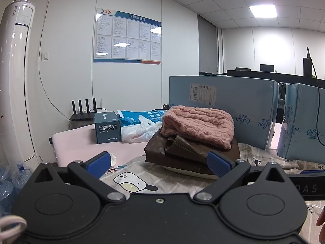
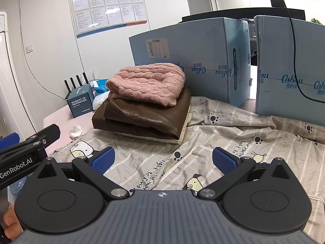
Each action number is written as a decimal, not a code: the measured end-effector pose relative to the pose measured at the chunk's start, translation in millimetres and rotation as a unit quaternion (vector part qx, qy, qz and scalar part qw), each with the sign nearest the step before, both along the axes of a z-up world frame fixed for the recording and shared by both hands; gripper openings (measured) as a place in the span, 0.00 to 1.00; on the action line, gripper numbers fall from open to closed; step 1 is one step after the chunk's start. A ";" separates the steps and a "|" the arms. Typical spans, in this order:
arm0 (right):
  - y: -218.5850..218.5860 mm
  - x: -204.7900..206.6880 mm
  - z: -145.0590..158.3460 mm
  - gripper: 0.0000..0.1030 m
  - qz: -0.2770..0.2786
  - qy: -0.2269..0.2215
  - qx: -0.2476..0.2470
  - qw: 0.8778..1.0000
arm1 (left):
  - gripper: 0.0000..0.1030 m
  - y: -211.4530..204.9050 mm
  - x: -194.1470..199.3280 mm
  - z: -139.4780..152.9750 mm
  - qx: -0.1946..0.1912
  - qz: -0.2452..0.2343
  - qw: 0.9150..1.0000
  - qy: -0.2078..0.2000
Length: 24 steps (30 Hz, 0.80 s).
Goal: Fold clothes
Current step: 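Move both grippers toward the pink knit sweater on the brown stack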
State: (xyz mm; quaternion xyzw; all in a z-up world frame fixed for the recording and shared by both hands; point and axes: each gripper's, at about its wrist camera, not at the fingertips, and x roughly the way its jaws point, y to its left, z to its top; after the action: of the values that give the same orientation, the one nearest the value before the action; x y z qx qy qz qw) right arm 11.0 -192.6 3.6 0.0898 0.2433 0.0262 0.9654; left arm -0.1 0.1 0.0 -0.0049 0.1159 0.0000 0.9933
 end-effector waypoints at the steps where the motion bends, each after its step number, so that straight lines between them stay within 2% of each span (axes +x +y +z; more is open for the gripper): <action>1: 0.0 0.0 0.0 1.00 0.000 0.000 0.001 1.000 | 1.00 0.1 -0.1 0.0 0.000 0.000 1.000 0.000; 24: 0.2 -0.8 1.2 1.00 0.000 -0.001 0.000 1.000 | 1.00 1.4 0.0 -1.9 -0.008 -0.006 1.000 0.006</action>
State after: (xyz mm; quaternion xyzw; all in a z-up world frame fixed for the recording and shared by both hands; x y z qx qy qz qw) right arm 10.2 -192.5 4.9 0.0895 0.2420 0.0263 0.9658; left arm -0.1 1.4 -2.0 -0.0123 0.1214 -0.0072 0.9925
